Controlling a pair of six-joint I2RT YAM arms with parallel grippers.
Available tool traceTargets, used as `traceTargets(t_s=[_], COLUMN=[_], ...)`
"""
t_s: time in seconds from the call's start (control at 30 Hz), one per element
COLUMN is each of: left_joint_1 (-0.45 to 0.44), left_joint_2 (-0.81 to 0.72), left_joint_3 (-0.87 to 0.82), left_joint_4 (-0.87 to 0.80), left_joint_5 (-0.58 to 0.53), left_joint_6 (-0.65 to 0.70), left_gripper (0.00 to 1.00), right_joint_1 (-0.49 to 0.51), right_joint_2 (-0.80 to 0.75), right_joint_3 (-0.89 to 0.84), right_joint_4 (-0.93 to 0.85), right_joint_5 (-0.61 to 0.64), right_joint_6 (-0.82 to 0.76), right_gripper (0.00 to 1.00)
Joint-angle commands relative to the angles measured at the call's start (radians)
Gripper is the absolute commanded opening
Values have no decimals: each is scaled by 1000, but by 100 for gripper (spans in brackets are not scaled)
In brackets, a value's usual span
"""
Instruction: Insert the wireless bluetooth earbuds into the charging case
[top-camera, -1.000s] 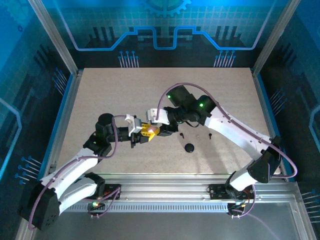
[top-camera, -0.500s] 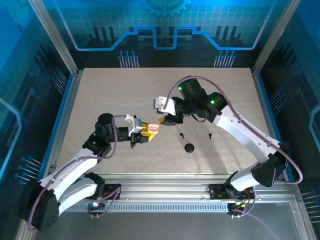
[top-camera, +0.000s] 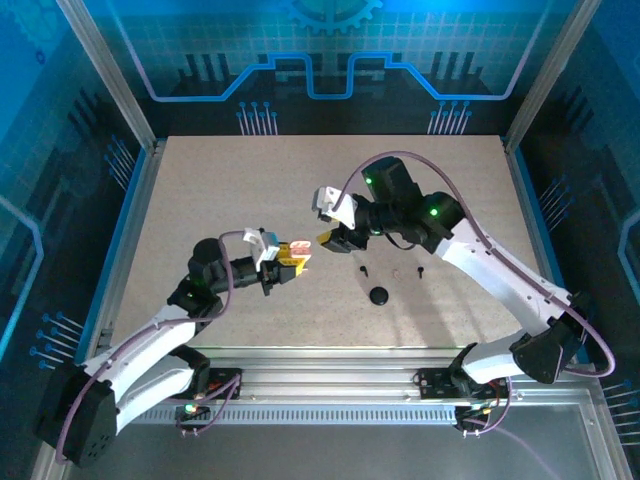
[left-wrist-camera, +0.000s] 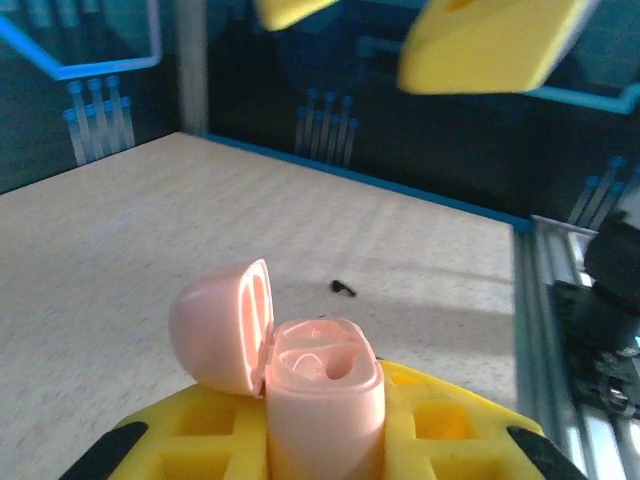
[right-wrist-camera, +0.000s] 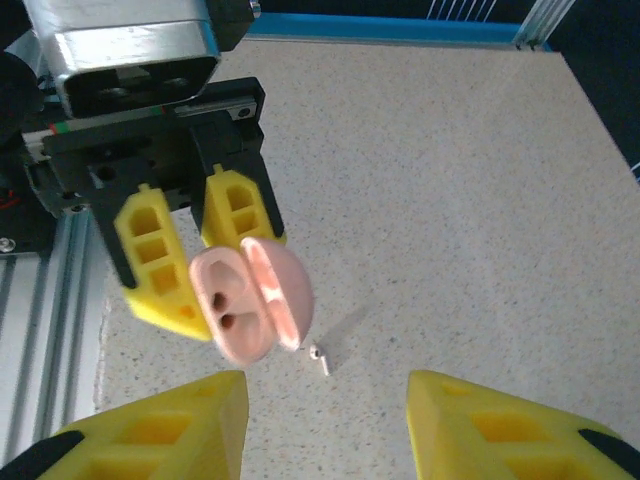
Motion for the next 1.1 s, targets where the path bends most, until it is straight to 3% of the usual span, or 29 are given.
traceTargets(t_s=[0.0, 0.23, 0.33, 0.67, 1.07], left_joint_1=[-2, 3, 15, 178, 206], left_joint_2=[-61, -240, -318, -497, -490], left_joint_3=[-53, -121, -146, -193, -193], left_joint_4=[66, -113, -205, -337, -336], left_joint_5=[-218, -565, -649, -675, -698], left_joint_6=[-102, -163, -142, -193, -177], left_gripper=[14, 15, 15, 14, 14], right_joint_1=[7, 39, 37, 37, 48], right_joint_2=[14, 163, 261, 575, 811], right_joint_3=[-40, -38, -3, 164, 354], right_joint_4=[-39, -76, -78, -64, -162], right_joint_5=[38, 101, 107, 68, 46], right_joint_6=[-4, -336, -424, -532, -632], right_gripper=[45, 46, 48, 47, 38])
